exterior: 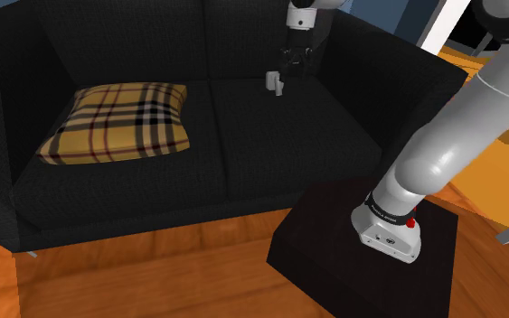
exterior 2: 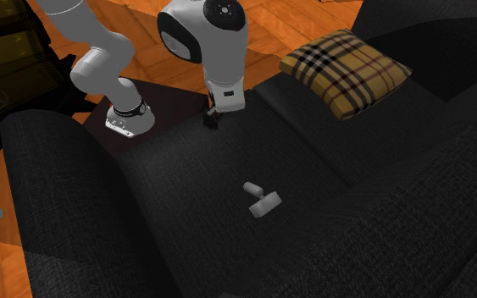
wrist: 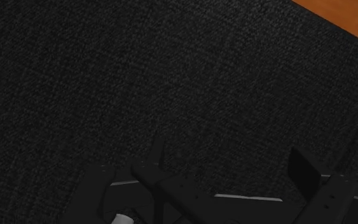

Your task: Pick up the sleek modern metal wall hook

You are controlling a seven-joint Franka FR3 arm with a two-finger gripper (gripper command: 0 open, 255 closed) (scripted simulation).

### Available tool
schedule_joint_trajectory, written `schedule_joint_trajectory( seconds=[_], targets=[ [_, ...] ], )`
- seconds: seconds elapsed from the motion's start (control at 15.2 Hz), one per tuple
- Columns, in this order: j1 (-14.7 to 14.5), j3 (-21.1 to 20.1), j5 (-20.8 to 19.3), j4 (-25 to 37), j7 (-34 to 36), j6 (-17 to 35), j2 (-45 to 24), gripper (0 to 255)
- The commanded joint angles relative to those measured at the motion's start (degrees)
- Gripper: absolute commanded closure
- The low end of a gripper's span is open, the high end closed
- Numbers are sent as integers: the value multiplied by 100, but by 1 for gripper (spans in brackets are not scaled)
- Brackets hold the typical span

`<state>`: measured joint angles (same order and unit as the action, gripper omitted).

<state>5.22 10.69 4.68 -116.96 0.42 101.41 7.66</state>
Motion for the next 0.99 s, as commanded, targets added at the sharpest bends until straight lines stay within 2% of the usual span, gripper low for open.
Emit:
schedule_joint_trajectory(
  seconds=[0.0, 0.53, 0.92],
  targets=[
    [72, 104, 91, 338, -55, 92, -419, 0],
    [445, 392, 600, 1970, -206, 113, -2073, 0],
    [895, 488, 1043, 3574, -218, -162, -3416, 0]
  ],
)
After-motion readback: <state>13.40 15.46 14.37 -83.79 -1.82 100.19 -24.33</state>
